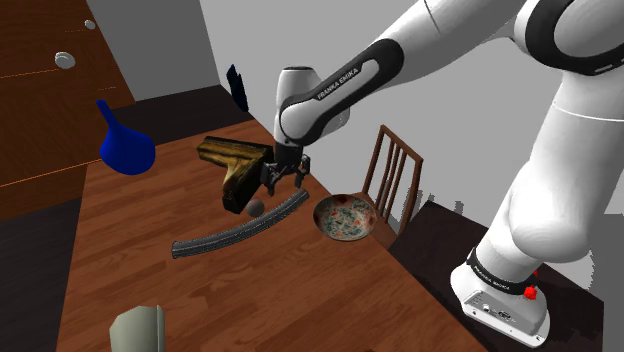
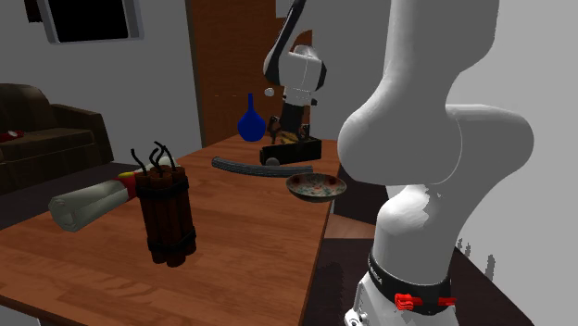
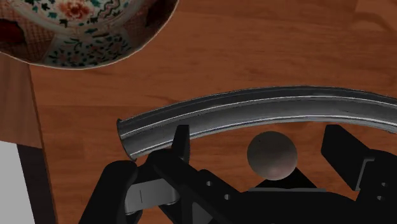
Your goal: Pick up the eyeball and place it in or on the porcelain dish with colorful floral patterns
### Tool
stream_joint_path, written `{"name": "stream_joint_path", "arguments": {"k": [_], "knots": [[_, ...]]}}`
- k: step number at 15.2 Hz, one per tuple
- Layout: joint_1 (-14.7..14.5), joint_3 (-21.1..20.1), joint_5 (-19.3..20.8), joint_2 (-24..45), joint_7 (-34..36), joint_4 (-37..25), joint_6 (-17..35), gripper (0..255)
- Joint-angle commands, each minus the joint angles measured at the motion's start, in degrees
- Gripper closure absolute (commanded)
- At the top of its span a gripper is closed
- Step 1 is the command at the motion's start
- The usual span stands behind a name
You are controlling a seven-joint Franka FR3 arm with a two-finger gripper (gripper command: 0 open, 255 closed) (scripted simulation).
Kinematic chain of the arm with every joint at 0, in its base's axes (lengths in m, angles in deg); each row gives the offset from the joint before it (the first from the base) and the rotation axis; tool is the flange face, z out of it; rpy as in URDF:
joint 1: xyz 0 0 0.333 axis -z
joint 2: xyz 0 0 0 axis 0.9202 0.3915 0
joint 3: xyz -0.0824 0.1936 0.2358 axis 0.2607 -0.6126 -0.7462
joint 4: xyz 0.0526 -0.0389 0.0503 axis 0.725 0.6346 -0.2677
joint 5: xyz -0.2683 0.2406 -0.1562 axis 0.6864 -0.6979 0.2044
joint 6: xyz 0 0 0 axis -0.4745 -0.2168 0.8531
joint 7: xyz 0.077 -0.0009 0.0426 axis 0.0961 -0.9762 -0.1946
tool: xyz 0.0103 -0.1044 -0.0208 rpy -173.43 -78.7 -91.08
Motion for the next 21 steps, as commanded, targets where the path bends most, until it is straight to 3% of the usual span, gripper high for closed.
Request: {"name": "stream_joint_path", "arguments": {"k": [1, 8, 15, 21], "knots": [[-0.53, -0.04, 1.01, 4.73, 1.22, -3.36, 1.98, 0], [-3.33, 0.86, 4.31, 18.67, 5.42, -16.05, 4.93, 0], [-4.30, 1.06, 4.74, 23.40, 5.69, -17.06, 8.73, 0], [-4.30, 1.07, 4.73, 23.40, 5.68, -17.06, 8.73, 0]]}}
